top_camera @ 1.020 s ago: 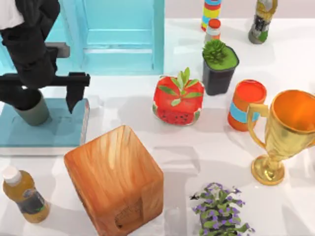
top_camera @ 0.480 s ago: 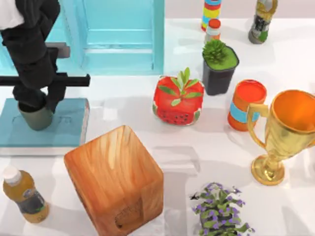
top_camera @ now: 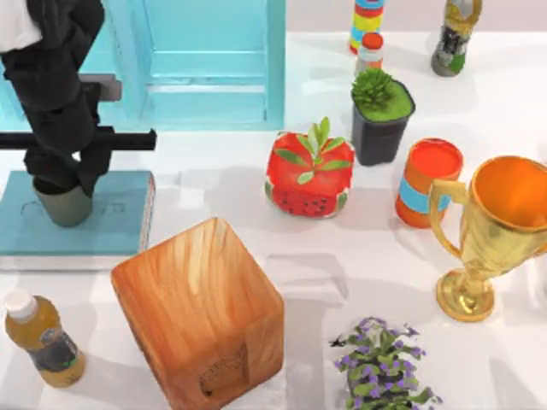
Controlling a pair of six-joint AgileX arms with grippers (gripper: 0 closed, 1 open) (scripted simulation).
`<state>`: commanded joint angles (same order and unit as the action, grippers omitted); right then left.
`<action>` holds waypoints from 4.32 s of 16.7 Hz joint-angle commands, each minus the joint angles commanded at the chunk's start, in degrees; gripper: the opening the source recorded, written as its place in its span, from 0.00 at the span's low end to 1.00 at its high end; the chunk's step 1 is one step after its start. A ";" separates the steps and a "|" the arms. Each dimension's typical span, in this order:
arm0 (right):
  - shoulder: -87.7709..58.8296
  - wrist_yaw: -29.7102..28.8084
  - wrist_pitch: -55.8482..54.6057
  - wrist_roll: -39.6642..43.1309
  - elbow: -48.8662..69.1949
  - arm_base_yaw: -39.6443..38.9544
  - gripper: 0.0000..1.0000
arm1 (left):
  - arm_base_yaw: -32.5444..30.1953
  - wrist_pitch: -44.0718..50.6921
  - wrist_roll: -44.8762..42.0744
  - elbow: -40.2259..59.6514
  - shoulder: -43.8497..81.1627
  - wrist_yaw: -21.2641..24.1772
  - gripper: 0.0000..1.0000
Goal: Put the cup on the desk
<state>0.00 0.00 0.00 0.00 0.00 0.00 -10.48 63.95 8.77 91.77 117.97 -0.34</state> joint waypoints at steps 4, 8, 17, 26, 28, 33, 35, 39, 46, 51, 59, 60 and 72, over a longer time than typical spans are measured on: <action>0.00 0.00 0.00 0.00 0.00 0.00 1.00 | -0.04 2.18 -0.01 2.12 -0.25 -0.03 0.00; 0.00 0.00 0.00 0.00 0.00 0.00 1.00 | -0.08 9.03 0.04 7.49 -0.91 -0.04 0.00; 0.00 0.00 0.00 0.00 0.00 0.00 1.00 | 0.36 12.42 1.26 12.92 1.27 -0.03 0.00; 0.00 0.00 0.00 0.00 0.00 0.00 1.00 | -19.97 24.62 20.81 40.77 16.29 -0.41 0.00; 0.00 0.00 0.00 0.00 0.00 0.00 1.00 | -26.64 26.93 26.85 46.67 18.86 -0.69 0.00; 0.00 0.00 0.00 0.00 0.00 0.00 1.00 | -37.27 30.50 37.11 54.93 22.98 -1.61 0.00; 0.00 0.00 0.00 0.00 0.00 0.00 1.00 | -37.76 30.75 37.59 55.23 23.23 -1.69 0.00; 0.00 0.00 0.00 0.00 0.00 0.00 1.00 | -37.51 30.59 37.44 55.04 23.07 -1.59 0.00; 0.00 0.00 0.00 0.00 0.00 0.00 1.00 | -31.85 28.31 31.77 43.87 17.73 -1.75 0.00; 0.00 0.00 0.00 0.00 0.00 0.00 1.00 | -32.04 19.36 32.11 33.20 17.00 -1.45 0.00; 0.00 0.00 0.00 0.00 0.00 0.00 1.00 | -36.72 10.63 36.62 28.49 16.57 -1.75 0.00; 0.00 0.00 0.00 0.00 0.00 0.00 1.00 | -36.72 10.63 36.62 28.49 16.57 -1.75 0.00; 0.00 0.00 0.00 0.00 0.00 0.00 1.00 | -36.72 10.63 36.62 28.49 16.57 -1.75 0.83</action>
<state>0.00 0.00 0.00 0.00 0.00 0.00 -47.20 74.58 45.39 120.25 134.54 -2.09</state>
